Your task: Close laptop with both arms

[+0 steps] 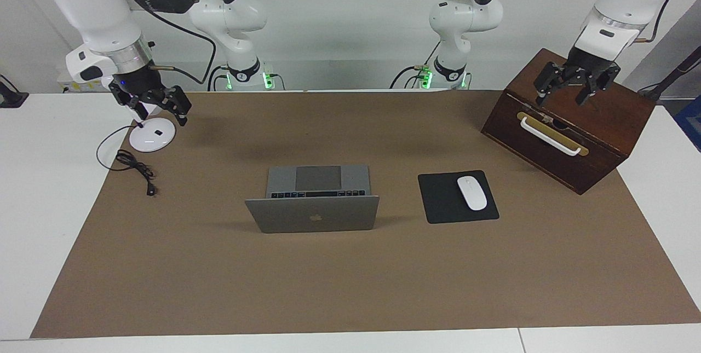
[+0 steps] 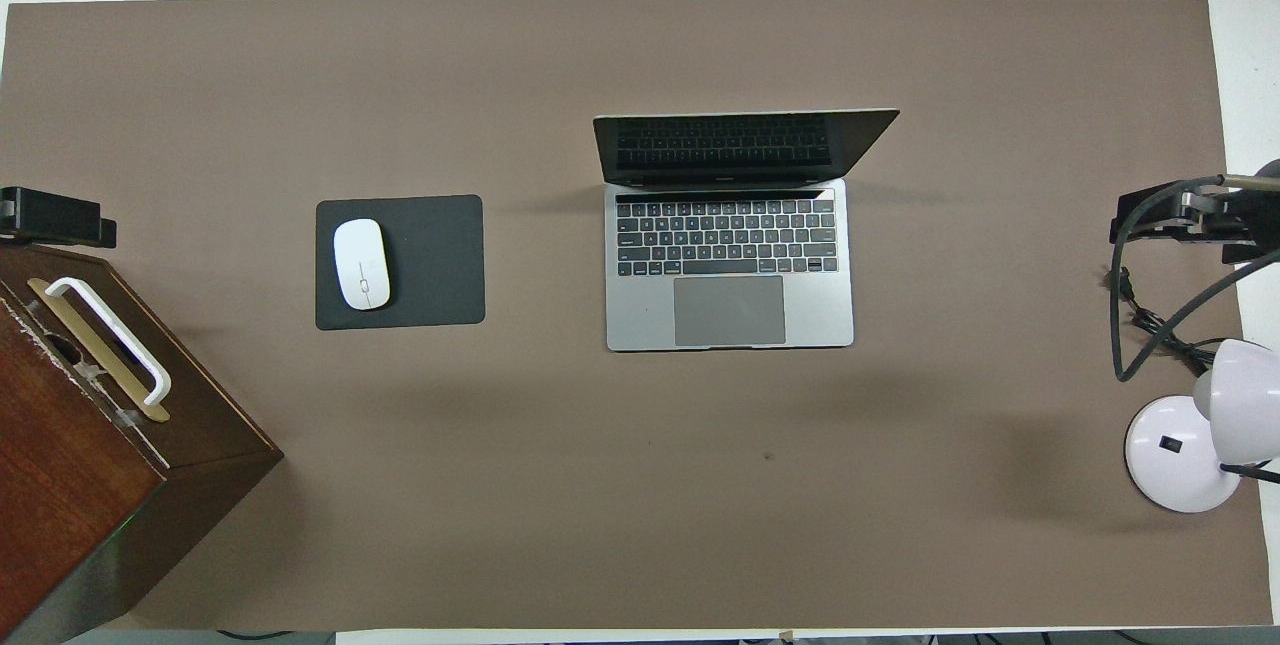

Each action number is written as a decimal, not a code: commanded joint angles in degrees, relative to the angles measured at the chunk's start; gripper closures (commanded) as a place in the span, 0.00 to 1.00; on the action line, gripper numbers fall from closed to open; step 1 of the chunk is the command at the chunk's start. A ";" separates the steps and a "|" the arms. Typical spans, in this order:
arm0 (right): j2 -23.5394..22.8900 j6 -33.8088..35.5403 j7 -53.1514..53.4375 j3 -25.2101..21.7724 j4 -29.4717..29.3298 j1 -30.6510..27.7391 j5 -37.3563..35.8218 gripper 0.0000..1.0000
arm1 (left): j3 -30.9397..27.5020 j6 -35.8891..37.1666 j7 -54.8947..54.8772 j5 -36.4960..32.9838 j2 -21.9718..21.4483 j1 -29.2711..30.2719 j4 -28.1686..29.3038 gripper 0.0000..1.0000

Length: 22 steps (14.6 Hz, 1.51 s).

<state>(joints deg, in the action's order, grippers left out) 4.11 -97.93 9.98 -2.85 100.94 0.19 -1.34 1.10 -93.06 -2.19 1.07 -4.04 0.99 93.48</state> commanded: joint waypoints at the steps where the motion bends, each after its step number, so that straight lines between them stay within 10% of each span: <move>1: 0.90 -0.15 0.57 0.22 0.58 -0.45 0.54 0.00 | -0.04 -0.98 -0.27 -1.07 -0.09 -0.11 0.38 0.00; 10: -0.16 -0.94 0.47 -2.67 -1.35 2.09 2.39 0.00 | -0.13 -0.98 -0.01 -1.07 -0.09 -0.46 0.38 0.00; 22: -15.78 -4.81 0.30 -2.77 -21.73 2.36 1.95 0.00 | 0.22 -3.79 -0.27 -1.07 0.00 -1.08 0.65 0.00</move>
<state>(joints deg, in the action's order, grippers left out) -6.83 -102.50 9.98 -5.21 85.18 2.16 -0.28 1.54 -95.44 -2.19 1.06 -3.93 0.39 93.50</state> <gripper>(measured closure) 0.000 0.000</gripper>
